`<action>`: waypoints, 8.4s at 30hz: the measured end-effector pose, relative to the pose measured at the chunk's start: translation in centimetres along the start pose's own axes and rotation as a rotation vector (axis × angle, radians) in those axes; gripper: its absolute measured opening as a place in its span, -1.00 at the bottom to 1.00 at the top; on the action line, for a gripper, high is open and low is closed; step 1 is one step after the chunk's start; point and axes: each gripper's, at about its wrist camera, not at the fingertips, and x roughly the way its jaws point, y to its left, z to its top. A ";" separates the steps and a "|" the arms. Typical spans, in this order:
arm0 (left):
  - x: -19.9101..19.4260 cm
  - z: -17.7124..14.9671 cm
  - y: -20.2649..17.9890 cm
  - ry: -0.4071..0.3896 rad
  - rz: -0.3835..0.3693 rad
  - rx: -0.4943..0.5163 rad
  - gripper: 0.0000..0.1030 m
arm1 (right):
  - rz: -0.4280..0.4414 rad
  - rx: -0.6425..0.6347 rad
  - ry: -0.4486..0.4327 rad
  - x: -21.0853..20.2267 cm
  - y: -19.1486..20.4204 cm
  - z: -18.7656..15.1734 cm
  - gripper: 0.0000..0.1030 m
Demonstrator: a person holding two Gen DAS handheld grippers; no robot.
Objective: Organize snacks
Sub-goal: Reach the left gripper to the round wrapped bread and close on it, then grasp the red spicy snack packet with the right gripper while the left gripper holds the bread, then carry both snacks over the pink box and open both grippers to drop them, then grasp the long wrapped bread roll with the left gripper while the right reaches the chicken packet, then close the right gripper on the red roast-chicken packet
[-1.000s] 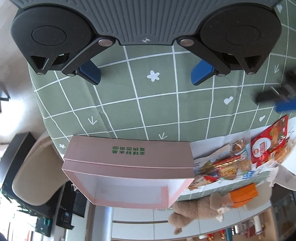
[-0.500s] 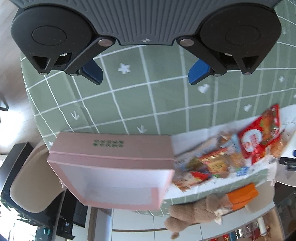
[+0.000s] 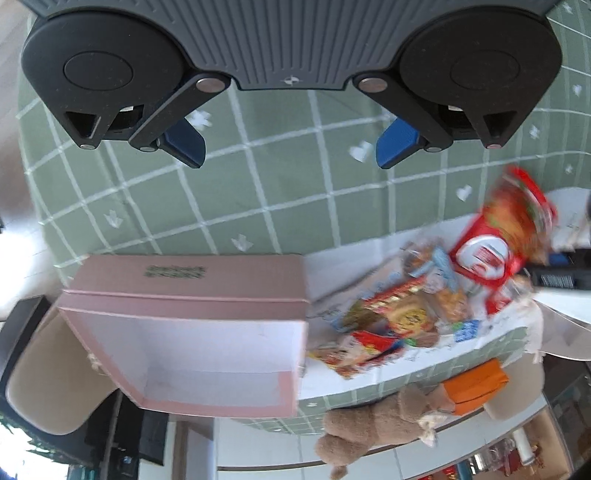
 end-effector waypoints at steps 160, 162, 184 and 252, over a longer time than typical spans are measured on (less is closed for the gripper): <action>-2.0 -1.6 1.0 0.092 -0.144 -0.136 -0.03 | 0.301 -0.309 0.134 -2.3 6.7 -2.8 0.44; -2.3 -1.7 1.4 0.085 -0.163 -0.171 -0.03 | 0.316 -0.344 0.131 -2.4 8.7 -2.9 0.45; -1.3 -1.1 0.7 0.031 -0.103 -0.141 0.05 | 0.068 -0.201 0.109 -2.1 1.6 -4.1 0.19; -9.9 -11.4 3.6 0.026 -0.140 -0.050 -0.50 | 0.049 -0.344 0.112 1.8 17.7 -2.5 0.59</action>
